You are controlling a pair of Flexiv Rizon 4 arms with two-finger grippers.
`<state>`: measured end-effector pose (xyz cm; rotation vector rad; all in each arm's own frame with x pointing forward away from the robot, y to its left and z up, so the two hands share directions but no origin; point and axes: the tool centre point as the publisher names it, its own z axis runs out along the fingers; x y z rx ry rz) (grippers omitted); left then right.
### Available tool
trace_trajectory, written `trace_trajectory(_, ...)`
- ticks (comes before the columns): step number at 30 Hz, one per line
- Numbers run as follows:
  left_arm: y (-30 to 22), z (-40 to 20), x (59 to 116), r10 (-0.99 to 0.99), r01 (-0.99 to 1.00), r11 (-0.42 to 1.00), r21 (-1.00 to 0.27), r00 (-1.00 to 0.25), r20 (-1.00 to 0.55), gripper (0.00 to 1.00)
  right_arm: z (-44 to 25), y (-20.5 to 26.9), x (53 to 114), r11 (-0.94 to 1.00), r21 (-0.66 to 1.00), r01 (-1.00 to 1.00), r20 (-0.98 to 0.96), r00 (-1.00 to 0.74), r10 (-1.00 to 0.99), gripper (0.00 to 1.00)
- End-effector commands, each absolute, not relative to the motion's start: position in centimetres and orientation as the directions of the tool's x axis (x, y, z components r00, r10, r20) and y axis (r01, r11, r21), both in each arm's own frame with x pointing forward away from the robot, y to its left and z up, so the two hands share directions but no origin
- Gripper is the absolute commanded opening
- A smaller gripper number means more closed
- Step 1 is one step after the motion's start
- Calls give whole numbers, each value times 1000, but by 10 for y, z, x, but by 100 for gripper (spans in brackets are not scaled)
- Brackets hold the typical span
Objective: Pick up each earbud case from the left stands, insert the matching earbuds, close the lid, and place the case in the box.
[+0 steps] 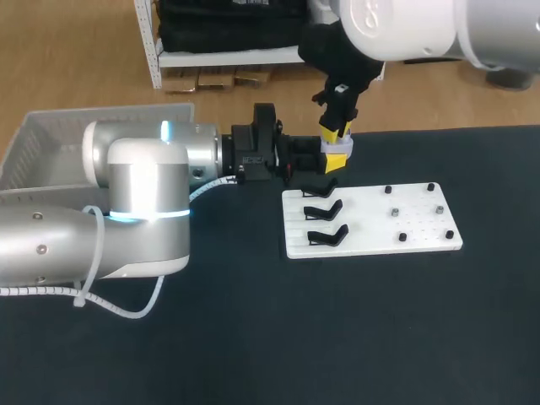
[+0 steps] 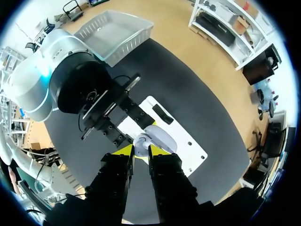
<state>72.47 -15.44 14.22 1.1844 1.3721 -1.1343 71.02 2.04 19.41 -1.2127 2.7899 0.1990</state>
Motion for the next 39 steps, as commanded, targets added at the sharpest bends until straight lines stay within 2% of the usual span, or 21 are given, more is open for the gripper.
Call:
trace_trajectory(1, -154, 142, 723, 92, 994, 100, -51, -60, -994, 0, 193, 21, 711, 680, 81, -729, -130, -684, -718, 14)
trace_trajectory(4, -154, 142, 723, 92, 994, 100, -51, -60, -994, 0, 193, 21, 711, 683, 82, -726, -126, -687, -715, 13)
trace_trajectory(6, -154, 142, 723, 92, 994, 100, -51, -60, -994, 0, 193, 22, 711, 685, 84, -724, -124, -689, -714, 8)
trace_trajectory(7, -154, 142, 723, 92, 994, 100, -51, -60, -994, 0, 193, 22, 711, 686, 82, -723, -122, -691, -713, 0)
trace_trajectory(27, -154, 142, 723, 92, 994, 100, -51, -60, -994, 0, 194, 26, 711, 728, 85, -680, -87, -733, -675, 0)
trace_trajectory(28, -154, 142, 723, 92, 994, 100, -51, -60, -994, 0, 193, 25, 711, 729, 85, -679, -88, -734, -674, 3)
trace_trajectory(29, -154, 142, 723, 92, 994, 100, -51, -60, -994, 0, 193, 25, 711, 730, 84, -678, -88, -735, -673, 25)
trace_trajectory(32, -154, 142, 723, 92, 994, 100, -51, -60, -994, 0, 193, 24, 711, 732, 83, -676, -91, -737, -670, 29)
trace_trajectory(39, -154, 142, 723, 92, 994, 100, -51, -60, -994, 0, 195, 23, 712, 733, 78, -676, -96, -737, -669, 30)
